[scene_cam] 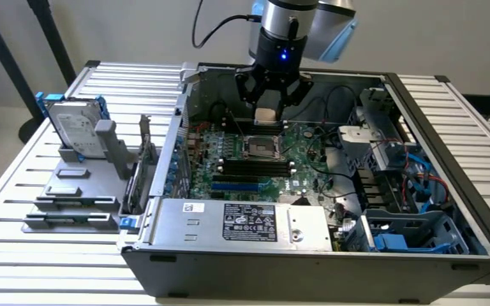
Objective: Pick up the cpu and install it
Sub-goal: 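Place the cpu into insertion slot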
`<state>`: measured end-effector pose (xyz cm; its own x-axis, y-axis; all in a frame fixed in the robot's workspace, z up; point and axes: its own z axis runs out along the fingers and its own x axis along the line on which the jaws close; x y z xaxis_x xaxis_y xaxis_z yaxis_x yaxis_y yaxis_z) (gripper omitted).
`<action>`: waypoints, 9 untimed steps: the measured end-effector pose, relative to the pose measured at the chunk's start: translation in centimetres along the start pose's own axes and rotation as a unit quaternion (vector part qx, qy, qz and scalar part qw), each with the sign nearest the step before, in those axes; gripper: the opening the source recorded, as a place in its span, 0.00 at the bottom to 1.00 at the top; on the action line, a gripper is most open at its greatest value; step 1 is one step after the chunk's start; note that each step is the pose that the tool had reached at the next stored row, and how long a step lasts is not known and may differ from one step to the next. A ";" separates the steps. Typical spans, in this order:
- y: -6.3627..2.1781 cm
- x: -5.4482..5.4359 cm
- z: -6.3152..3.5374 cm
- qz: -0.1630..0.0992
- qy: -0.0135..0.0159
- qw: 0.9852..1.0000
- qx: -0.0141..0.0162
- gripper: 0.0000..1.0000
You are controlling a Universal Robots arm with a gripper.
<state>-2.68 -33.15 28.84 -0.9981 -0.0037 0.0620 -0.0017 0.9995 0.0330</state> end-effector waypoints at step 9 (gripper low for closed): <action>0.00 0.1 0.01 0.002 0.000 1.000 0.000 0.55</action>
<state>-2.74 -33.15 28.83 -0.9981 -0.0003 0.0621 0.0017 0.9995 0.0331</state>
